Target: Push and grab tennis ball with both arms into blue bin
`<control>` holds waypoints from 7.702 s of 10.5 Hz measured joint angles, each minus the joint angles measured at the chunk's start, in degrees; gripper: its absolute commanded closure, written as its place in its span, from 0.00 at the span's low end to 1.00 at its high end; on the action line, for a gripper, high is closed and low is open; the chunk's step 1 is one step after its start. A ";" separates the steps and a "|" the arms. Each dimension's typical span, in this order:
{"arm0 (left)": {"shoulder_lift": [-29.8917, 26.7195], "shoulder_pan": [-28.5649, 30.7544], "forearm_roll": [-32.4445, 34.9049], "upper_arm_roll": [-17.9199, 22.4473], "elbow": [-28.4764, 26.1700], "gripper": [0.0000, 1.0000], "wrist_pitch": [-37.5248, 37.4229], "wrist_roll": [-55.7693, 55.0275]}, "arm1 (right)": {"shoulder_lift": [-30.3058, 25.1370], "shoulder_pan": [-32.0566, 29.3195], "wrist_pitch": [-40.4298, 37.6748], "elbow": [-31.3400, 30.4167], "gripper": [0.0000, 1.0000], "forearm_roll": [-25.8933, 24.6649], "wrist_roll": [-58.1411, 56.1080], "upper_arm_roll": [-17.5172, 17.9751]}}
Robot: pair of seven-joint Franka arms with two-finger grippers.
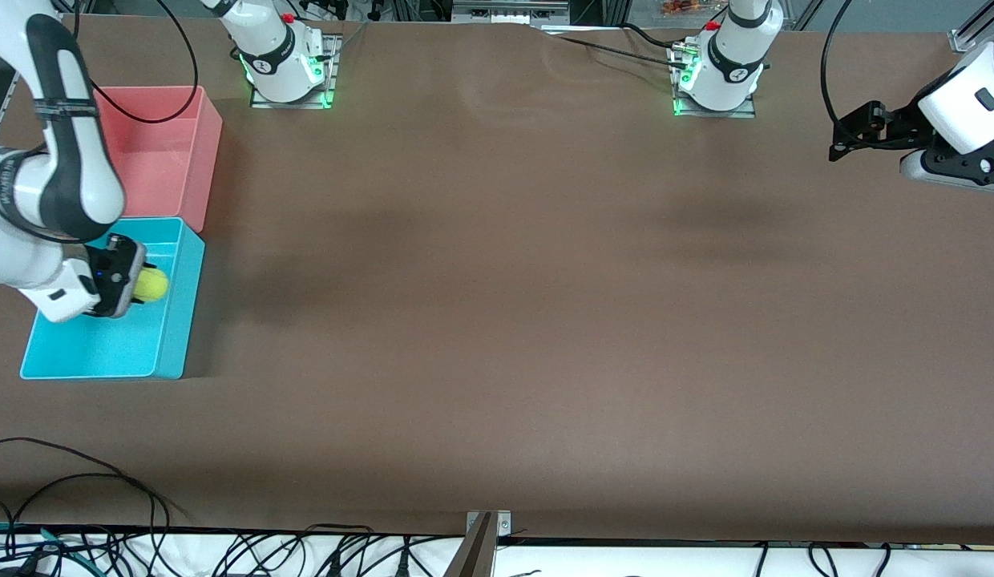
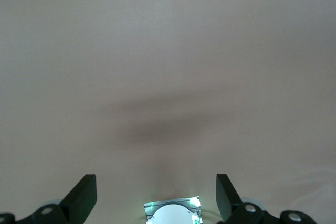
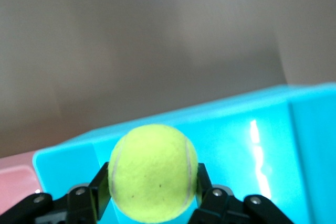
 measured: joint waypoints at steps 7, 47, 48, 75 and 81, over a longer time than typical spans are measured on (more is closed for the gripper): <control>0.00 0.01 0.01 -0.02 0.09 0.00 -0.03 0.00 | 6.62 -9.07 4.28 0.94 1.00 0.15 -3.25 -0.72; 0.00 0.00 0.01 -0.03 0.22 0.00 -0.24 -0.01 | 6.13 -8.31 -28.60 24.85 0.00 -1.14 51.85 6.99; 0.00 0.00 0.01 -0.04 0.22 0.00 -0.39 -0.01 | 6.12 -7.21 -27.57 25.10 0.00 -3.32 57.15 7.29; 0.01 -0.38 0.00 -0.78 1.09 0.00 -0.62 -0.01 | -17.57 9.37 -16.64 7.44 0.00 3.15 105.14 2.10; 0.01 -0.39 0.00 -0.87 1.09 0.00 -0.62 -0.01 | -18.82 9.28 -16.54 7.46 0.00 3.14 103.63 0.10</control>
